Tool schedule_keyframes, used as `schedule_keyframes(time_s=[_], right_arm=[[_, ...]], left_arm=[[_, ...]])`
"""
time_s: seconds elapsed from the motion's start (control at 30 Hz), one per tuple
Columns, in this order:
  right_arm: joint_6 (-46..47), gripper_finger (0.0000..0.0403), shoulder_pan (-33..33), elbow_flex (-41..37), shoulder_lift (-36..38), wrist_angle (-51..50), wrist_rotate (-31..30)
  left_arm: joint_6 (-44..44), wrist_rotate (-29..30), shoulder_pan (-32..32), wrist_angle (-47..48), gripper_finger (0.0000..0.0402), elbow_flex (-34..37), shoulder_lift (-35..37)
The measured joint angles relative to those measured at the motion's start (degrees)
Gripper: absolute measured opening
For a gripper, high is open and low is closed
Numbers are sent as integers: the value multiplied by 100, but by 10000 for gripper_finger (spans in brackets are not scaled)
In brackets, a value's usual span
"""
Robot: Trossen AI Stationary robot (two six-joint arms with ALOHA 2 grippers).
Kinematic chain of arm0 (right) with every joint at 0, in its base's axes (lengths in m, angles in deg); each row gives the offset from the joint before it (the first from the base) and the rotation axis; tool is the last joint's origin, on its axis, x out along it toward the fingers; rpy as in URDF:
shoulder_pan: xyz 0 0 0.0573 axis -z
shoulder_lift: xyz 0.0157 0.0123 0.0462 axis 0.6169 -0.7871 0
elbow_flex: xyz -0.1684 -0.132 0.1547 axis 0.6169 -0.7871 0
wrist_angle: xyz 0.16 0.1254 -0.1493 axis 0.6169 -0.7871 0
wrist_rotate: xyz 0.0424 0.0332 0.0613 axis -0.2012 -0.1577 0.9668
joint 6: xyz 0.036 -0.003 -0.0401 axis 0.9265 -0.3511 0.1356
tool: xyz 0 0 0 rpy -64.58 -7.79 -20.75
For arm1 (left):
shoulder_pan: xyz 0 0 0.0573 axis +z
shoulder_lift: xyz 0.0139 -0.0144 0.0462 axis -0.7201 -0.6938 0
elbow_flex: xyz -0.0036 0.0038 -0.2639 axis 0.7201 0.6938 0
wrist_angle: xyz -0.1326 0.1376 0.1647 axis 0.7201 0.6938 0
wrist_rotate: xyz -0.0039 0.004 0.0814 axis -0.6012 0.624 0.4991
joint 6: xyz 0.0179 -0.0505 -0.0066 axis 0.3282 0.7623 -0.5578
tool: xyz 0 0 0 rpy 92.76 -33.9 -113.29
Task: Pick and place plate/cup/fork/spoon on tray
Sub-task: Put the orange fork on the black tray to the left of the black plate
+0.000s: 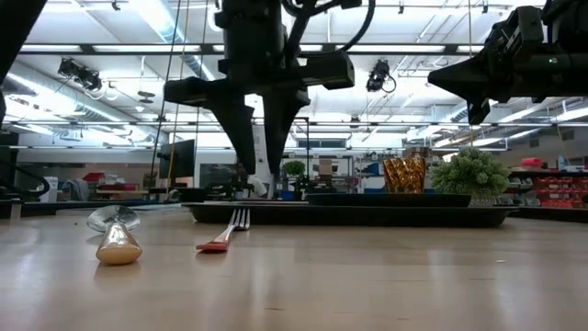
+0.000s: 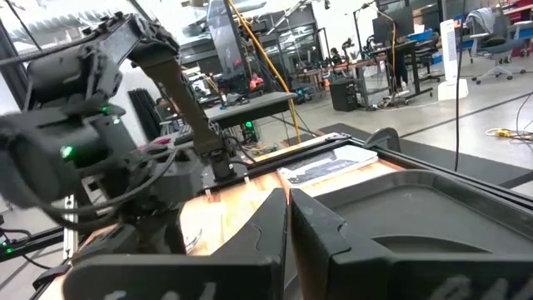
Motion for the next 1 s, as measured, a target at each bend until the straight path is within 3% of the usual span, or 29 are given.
schedule_keyframes(time_s=[0.33,1.0], right_arm=[[1,22,-1,2,-2,15,1],[0,22,0,1,-2,47,0]], left_arm=[[930,-11,-312,170,118,4,-238],[790,79,-357,430,116,4,-453]])
